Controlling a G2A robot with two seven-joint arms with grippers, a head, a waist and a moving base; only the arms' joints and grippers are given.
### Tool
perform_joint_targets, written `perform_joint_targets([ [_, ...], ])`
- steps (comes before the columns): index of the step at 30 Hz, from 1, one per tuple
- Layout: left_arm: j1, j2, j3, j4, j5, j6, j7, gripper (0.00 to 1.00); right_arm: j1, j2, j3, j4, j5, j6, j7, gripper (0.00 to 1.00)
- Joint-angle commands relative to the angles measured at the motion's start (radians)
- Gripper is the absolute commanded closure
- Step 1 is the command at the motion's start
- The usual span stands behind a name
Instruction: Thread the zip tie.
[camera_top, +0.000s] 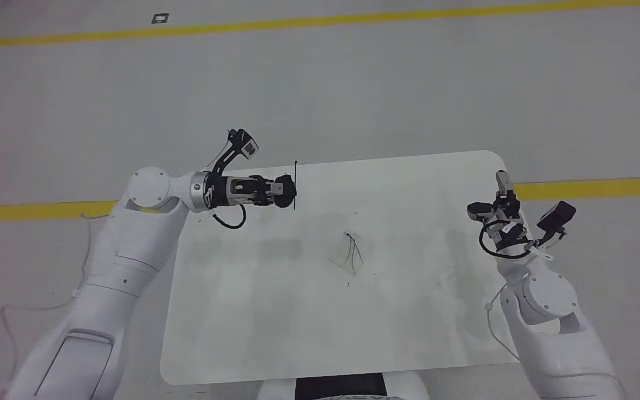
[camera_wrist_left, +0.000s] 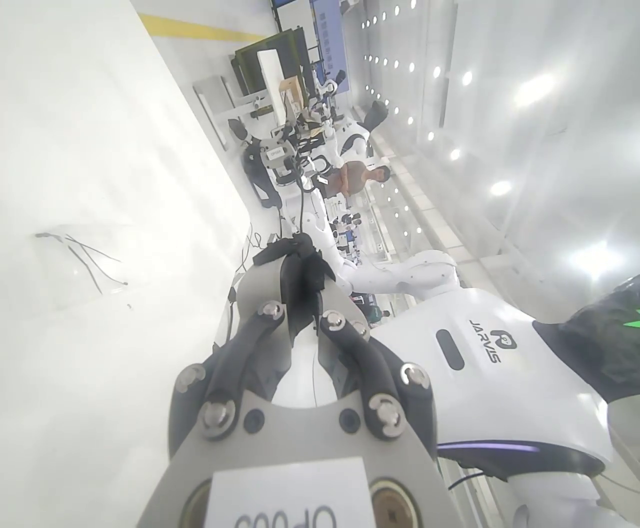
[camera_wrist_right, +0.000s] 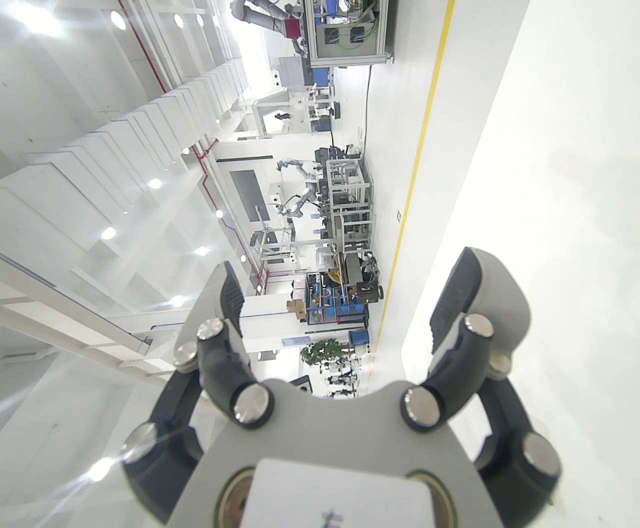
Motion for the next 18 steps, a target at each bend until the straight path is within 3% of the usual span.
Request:
perform_joint_targets([
  [1, 0.0, 0.0, 0.0, 0.0, 0.0, 0.0, 0.0, 1.0, 0.016, -0.003, -0.018, 0.003, -0.001, -0.005, 0.017, 0.0],
  [5, 0.0, 0.0, 0.0, 0.0, 0.0, 0.0, 0.0, 1.0, 0.076, -0.011, -0.068, -0.016, -0.002, 0.037, 0.013, 0.0],
  [12, 0.0, 0.0, 0.0, 0.0, 0.0, 0.0, 0.0, 1.0, 0.202, -0.024, -0.194, 0.01, 0.001, 0.052, 0.158, 0.0],
  [16, 0.0, 0.0, 0.0, 0.0, 0.0, 0.0, 0.0, 1.0, 0.28, -0.032, -0.27, 0.057, -0.018, 0.029, 0.246, 0.0],
  [18, 0.0, 0.0, 0.0, 0.0, 0.0, 0.0, 0.0, 1.0, 0.324, -0.036, -0.311, 0.08, -0.056, -0.023, 0.313, 0.0],
])
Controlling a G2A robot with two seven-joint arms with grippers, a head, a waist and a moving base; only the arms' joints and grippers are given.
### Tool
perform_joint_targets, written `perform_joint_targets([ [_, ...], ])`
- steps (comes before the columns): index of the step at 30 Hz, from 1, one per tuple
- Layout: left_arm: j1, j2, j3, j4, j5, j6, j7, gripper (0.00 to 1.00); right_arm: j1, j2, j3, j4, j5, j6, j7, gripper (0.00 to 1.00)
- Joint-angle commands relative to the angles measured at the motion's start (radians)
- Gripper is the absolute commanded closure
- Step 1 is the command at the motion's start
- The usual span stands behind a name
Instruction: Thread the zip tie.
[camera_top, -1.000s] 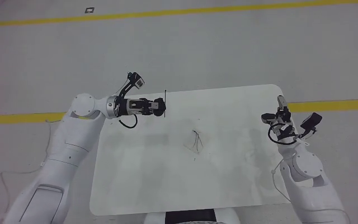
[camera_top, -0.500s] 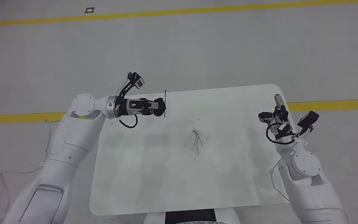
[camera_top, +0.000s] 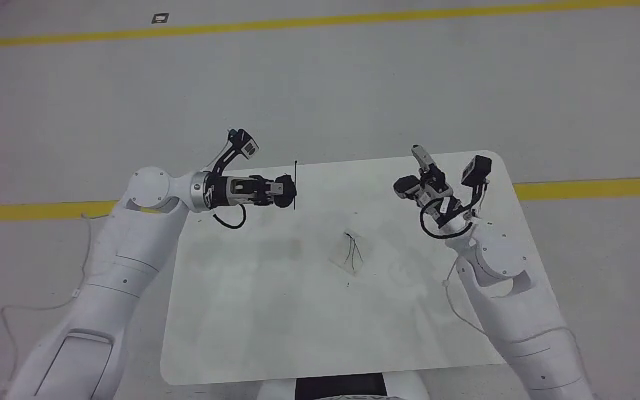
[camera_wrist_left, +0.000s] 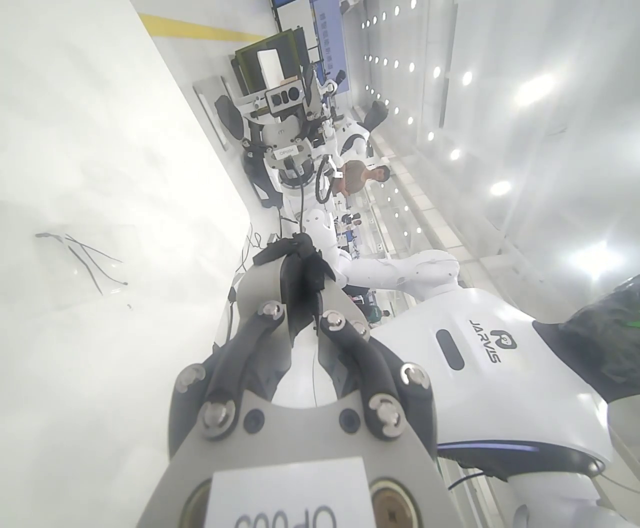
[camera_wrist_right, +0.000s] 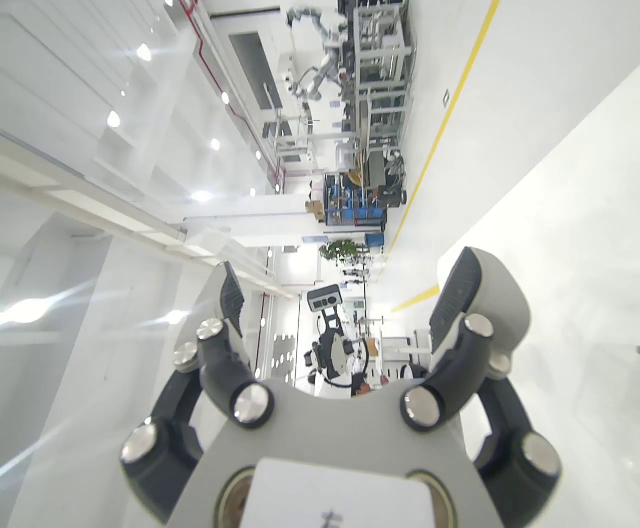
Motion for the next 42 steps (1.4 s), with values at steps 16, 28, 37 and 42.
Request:
perform_joint_targets([
  [16, 0.004, 0.014, 0.136, -0.072, -0.103, 0.0, 0.0, 1.0, 0.086, -0.011, -0.05, 0.095, 0.134, -0.083, 0.231, 0.0],
  [28, -0.045, 0.064, 0.247, -0.095, -0.171, 0.0, 0.0, 1.0, 0.182, -0.02, -0.132, 0.209, 0.195, -0.105, 0.519, 0.0],
  [37, -0.019, 0.07, 0.241, -0.135, -0.14, 0.028, 0.0, 1.0, 0.216, -0.028, -0.167, 0.235, 0.192, -0.101, 0.536, 0.0],
  [42, -0.003, 0.075, 0.232, -0.144, -0.133, 0.035, 0.0, 1.0, 0.242, -0.033, -0.174, 0.252, 0.22, -0.128, 0.565, 0.0],
])
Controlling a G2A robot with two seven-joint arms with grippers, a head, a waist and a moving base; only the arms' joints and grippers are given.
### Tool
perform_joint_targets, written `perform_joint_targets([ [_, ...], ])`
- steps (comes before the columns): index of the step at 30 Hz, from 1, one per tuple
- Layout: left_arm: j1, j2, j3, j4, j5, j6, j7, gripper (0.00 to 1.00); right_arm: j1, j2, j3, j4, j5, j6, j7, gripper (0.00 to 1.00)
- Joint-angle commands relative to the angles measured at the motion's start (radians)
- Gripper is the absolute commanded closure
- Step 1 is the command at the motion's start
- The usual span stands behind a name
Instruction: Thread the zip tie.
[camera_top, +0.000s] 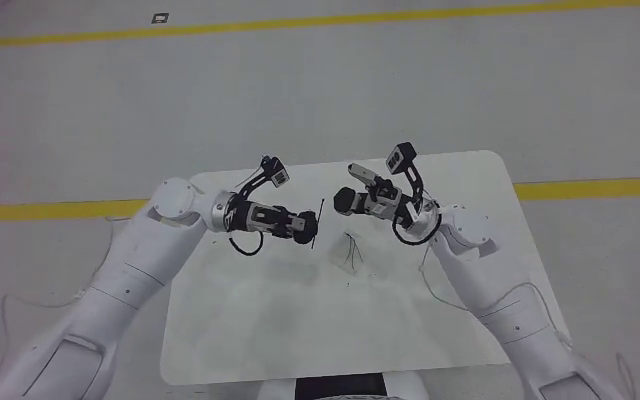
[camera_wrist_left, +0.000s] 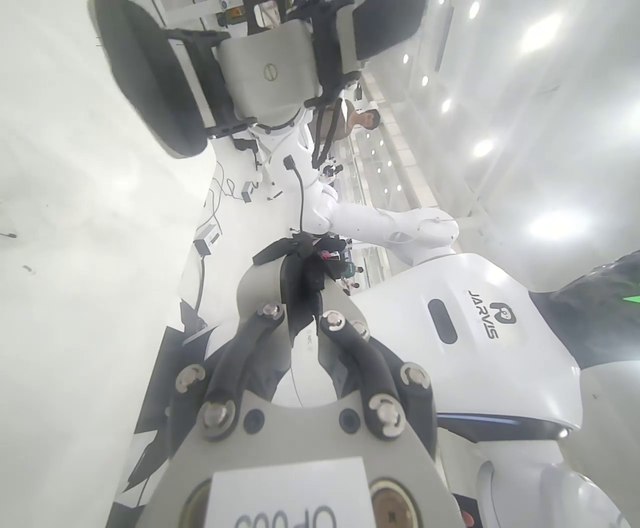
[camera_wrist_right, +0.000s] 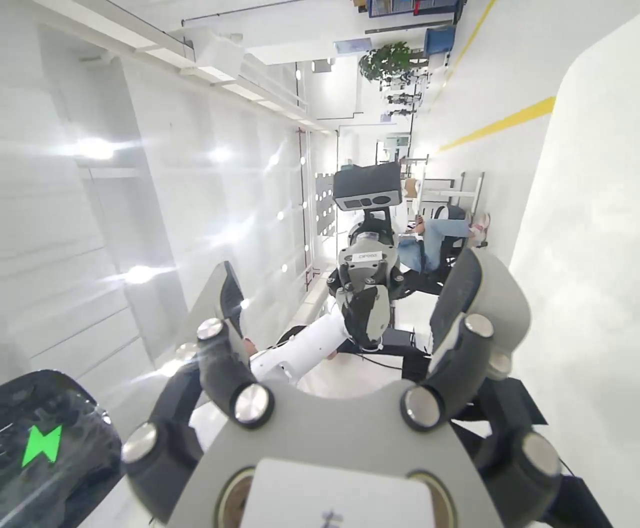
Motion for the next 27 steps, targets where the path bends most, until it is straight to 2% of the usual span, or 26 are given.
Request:
perform_joint_targets([
  [1, 0.003, 0.001, -0.001, -0.006, 0.002, -0.004, 0.0, 1.0, 0.0, 0.0, 0.001, -0.001, 0.0, -0.001, 0.0, 0.0],
  [6, 0.003, 0.001, -0.001, -0.006, 0.002, -0.004, 0.0, 1.0, -0.011, 0.0, -0.002, -0.016, -0.005, -0.007, -0.009, 0.0],
  [12, 0.003, 0.001, -0.001, -0.006, 0.002, -0.004, 0.0, 1.0, -0.011, 0.002, -0.001, -0.036, -0.014, -0.018, 0.035, 0.0],
  [13, 0.003, 0.001, -0.001, -0.006, 0.002, -0.004, 0.0, 1.0, -0.009, 0.002, -0.001, -0.036, -0.014, -0.02, 0.04, 0.08],
  [14, 0.003, 0.001, -0.001, -0.006, 0.002, -0.004, 0.0, 1.0, -0.005, 0.002, -0.003, -0.039, -0.016, -0.026, 0.053, 0.51],
  [15, 0.003, 0.001, -0.001, -0.006, 0.002, -0.004, 0.0, 1.0, -0.003, 0.002, -0.004, -0.04, -0.014, -0.033, 0.066, 0.57],
  [16, 0.003, 0.001, -0.001, -0.006, 0.002, -0.004, 0.0, 1.0, -0.001, 0.002, -0.003, -0.038, -0.009, -0.039, 0.078, 0.58],
  [18, 0.003, 0.001, -0.001, -0.006, 0.002, -0.004, 0.0, 1.0, 0.001, 0.002, -0.004, -0.035, -0.01, -0.045, 0.092, 0.67],
  [24, 0.003, 0.001, -0.001, -0.006, 0.002, -0.004, 0.0, 1.0, 0.005, 0.002, -0.006, -0.03, -0.013, -0.04, 0.1, 0.73],
  [27, 0.003, 0.001, -0.001, -0.006, 0.002, -0.004, 0.0, 1.0, 0.01, 0.002, -0.011, -0.025, -0.023, -0.034, 0.102, 0.73],
])
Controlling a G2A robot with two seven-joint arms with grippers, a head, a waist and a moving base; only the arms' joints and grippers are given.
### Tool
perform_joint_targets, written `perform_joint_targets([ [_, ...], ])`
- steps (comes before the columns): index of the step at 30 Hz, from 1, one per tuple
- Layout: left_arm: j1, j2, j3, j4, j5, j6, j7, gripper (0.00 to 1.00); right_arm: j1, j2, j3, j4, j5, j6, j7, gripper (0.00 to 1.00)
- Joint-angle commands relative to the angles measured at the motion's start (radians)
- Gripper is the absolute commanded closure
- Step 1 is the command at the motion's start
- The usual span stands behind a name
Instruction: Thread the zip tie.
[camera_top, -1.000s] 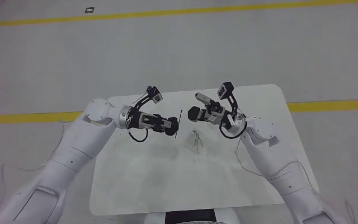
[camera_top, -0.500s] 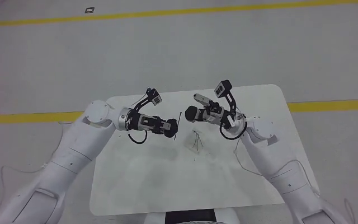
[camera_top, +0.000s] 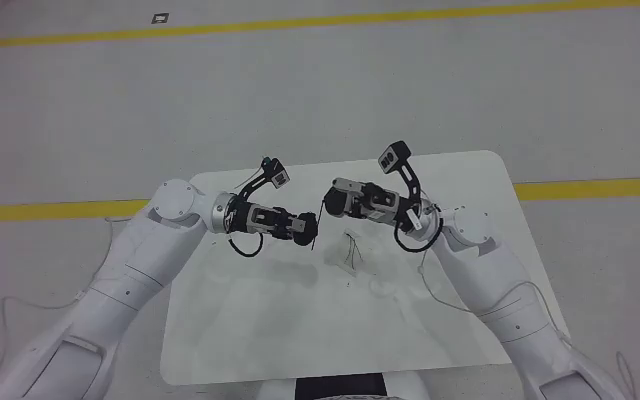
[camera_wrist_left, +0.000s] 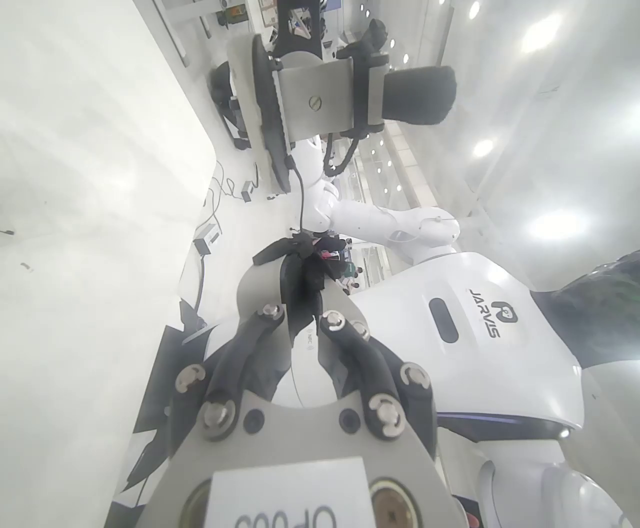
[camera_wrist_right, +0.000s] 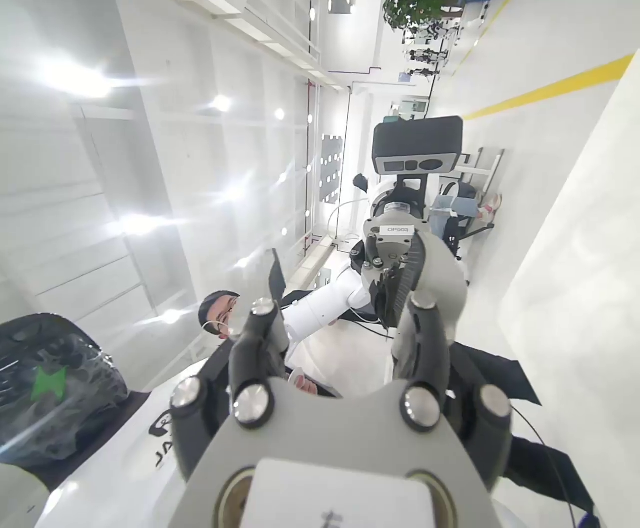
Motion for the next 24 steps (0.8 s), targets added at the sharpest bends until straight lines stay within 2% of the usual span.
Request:
perform_joint_targets([
  [1, 0.0, 0.0, 0.0, 0.0, 0.0, 0.0, 0.0, 1.0, 0.003, 0.0, -0.005, 0.004, -0.01, 0.005, 0.001, 0.73],
  [5, 0.0, 0.0, 0.0, 0.0, 0.0, 0.0, 0.0, 1.0, 0.008, -0.002, -0.018, 0.008, -0.015, 0.011, 0.005, 0.79],
  [24, 0.0, 0.0, 0.0, 0.0, 0.0, 0.0, 0.0, 1.0, 0.006, -0.001, -0.034, 0.005, -0.041, 0.027, 0.02, 0.8],
])
